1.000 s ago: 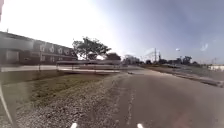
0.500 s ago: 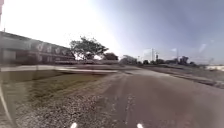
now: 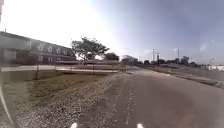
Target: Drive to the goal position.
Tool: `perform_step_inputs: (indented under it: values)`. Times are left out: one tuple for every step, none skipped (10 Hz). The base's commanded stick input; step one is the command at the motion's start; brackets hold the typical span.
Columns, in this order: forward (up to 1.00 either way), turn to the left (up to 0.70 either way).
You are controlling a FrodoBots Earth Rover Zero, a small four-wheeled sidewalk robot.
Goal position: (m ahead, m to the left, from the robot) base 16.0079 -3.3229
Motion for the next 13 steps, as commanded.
perform_step_inputs:
  values:
    - [0.00, 0.00]
    - [0.00, -0.45]
    - [0.21, -0.60]
    - [0.58, -0.41]
    - [0.70, -0.35]
    - [0.70, -0.35]
    - [0.70, -0.35]
    - [0.70, -0.35]
    - [0.70, -0.35]
    - [0.70, -0.35]
    - [0.70, -0.35]
    - [0.70, -0.35]
    - [0.70, -0.35]
